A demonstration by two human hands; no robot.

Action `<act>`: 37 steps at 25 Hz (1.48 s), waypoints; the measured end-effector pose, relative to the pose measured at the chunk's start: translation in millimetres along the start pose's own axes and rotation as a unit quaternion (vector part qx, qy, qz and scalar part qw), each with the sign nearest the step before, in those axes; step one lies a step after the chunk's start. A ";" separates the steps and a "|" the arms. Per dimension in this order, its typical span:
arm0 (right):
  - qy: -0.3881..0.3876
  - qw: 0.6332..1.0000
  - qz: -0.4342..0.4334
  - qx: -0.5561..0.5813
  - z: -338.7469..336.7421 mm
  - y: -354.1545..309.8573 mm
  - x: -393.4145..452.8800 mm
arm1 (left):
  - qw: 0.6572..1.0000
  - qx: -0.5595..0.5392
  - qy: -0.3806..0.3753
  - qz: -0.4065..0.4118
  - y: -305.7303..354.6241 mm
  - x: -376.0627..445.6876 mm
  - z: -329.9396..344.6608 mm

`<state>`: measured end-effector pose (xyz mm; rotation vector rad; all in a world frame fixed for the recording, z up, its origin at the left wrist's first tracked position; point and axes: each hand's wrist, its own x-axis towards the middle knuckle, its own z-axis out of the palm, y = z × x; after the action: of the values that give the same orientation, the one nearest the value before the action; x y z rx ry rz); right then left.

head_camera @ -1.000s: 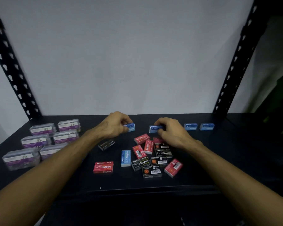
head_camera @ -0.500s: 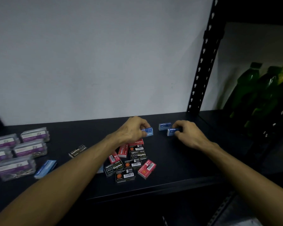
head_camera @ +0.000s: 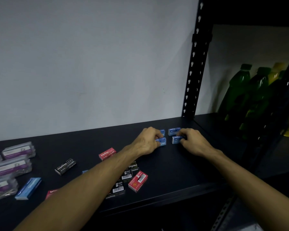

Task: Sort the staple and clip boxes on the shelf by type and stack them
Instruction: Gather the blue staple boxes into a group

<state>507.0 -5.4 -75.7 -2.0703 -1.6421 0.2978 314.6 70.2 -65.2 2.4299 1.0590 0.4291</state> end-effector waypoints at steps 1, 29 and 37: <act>-0.001 1.000 -0.001 0.001 0.6 0.5 1.1 | 1.000 0.002 0.000 -0.001 -0.1 1.8 1.4; 0.113 0.989 -0.073 -0.060 6.7 -21.5 -8.1 | 0.999 -0.008 0.034 0.018 -21.7 -44.7 -51.2; 0.063 0.979 -0.193 -0.025 46.4 -114.0 -26.5 | 0.996 -0.011 0.086 -0.031 -68.2 -131.9 -97.8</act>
<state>381.8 -1.1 -63.0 -1.7131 -1.9378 -0.0066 142.8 40.0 -30.8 2.3678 1.1900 0.6358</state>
